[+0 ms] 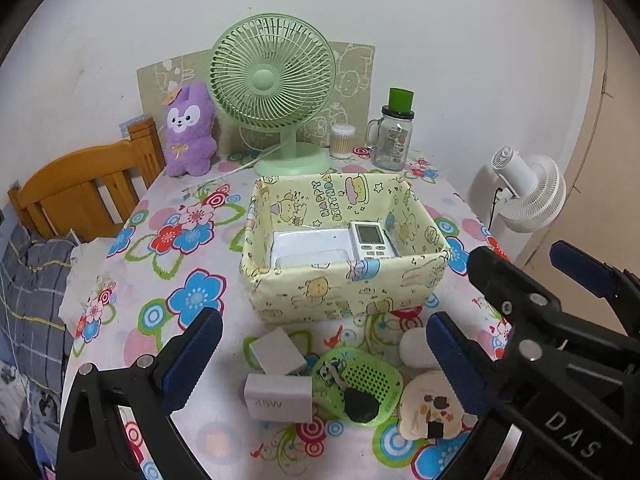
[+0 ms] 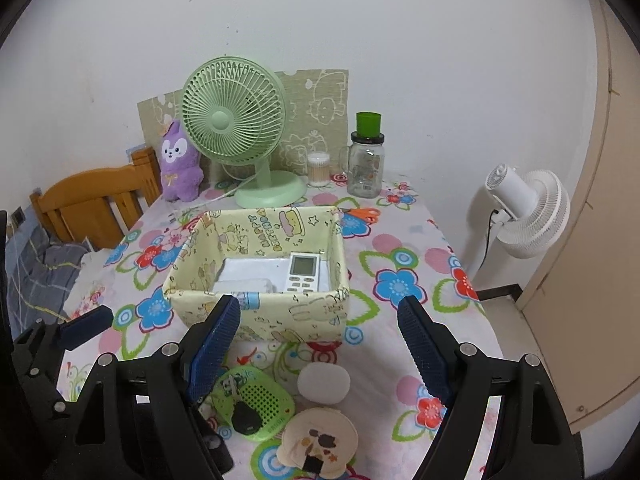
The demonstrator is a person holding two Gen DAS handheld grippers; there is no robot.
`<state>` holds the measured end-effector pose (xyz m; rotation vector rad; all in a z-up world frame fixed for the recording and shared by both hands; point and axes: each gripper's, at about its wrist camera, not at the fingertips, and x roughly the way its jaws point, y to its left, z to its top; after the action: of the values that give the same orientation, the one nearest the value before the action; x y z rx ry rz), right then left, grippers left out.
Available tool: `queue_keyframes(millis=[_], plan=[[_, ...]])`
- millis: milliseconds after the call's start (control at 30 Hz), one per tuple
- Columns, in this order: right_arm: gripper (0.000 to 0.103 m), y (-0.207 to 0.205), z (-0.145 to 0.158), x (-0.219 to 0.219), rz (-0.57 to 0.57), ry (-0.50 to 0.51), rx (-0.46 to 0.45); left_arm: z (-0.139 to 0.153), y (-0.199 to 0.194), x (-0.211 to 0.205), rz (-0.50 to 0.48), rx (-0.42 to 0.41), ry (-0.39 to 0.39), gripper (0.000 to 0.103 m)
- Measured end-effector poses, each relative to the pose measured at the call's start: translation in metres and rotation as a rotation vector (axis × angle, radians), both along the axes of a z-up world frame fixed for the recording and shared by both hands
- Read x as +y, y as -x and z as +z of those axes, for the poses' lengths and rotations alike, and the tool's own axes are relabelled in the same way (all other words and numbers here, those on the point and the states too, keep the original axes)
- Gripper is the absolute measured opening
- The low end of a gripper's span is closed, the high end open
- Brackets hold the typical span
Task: Organize rigid objects
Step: 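Withdraw both tools back toward the remaining objects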
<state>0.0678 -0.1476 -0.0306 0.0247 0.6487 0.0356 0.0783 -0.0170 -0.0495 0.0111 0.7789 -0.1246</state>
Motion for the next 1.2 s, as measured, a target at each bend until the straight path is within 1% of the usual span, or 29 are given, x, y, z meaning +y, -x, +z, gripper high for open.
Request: queue_keyframes(millis=[267,400,567,733,800,900,1100,1200], plan=[[0.083,0.017,-0.003,-0.002,0.01,-0.017,0.001,-0.001,0.022,0.001,0.0,-0.021,-0.014,0.103],[0.083,0.026,-0.009,-0.003,0.013,-0.017,0.008,-0.005,0.027,0.0,0.001,-0.016,-0.016,0.103],[0.083,0.033,-0.019,-0.003,0.014,-0.001,0.002,-0.02,0.032,0.003,0.01,0.003,-0.003,0.103],[0.083,0.036,-0.032,-0.003,0.017,0.034,-0.045,-0.035,0.031,0.009,0.037,0.031,-0.003,0.103],[0.083,0.033,-0.036,-0.003,0.025,0.027,-0.035,-0.038,0.031,0.01,0.056,0.018,-0.019,0.103],[0.083,0.03,-0.043,-0.002,0.035,0.02,-0.019,-0.042,0.031,0.01,0.055,0.009,-0.033,0.103],[0.083,0.028,-0.057,0.003,0.044,0.04,0.003,-0.061,0.025,0.015,0.054,0.067,-0.011,0.103],[0.083,0.026,-0.065,0.005,0.056,0.033,0.02,-0.067,0.026,0.017,0.06,0.076,-0.014,0.103]])
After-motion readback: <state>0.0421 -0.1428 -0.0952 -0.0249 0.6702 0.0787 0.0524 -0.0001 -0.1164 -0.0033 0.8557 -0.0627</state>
